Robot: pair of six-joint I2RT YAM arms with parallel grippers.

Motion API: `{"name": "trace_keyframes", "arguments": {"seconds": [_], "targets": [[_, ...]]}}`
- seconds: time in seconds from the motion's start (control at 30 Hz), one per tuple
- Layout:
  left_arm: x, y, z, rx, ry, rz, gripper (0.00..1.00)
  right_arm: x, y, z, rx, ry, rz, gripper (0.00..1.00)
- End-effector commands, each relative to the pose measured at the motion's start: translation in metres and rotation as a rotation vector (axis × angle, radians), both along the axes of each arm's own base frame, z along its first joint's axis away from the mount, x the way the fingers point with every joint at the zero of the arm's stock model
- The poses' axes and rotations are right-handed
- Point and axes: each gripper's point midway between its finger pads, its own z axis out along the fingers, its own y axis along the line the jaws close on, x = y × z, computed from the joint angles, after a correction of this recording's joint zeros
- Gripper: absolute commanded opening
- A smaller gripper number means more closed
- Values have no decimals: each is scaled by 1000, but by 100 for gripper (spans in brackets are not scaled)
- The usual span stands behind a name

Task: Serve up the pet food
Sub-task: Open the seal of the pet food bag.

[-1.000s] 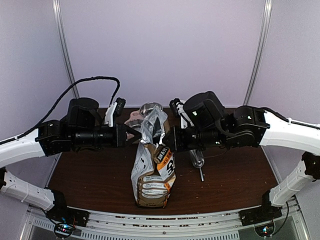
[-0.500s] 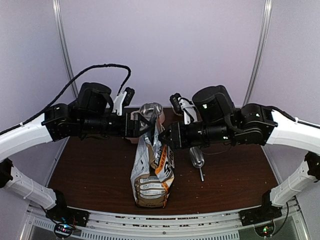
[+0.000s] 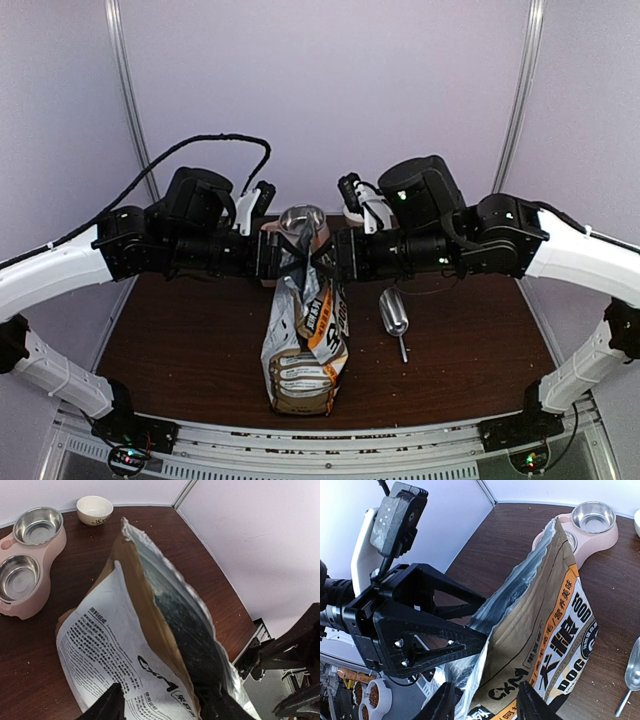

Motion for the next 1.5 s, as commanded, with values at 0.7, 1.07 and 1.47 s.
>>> {"name": "trace_keyframes", "arguments": {"seconds": [0.7, 1.07, 1.47], "targets": [[7, 11, 22, 31, -69, 29, 0, 29, -17, 2, -142, -74, -130, 0], [26, 55, 56, 244, -191, 165, 0, 41, -101, 12, -282, -125, -318, 0], [17, 42, 44, 125, -136, 131, 0, 33, -89, 31, -226, -143, -221, 46]]}}
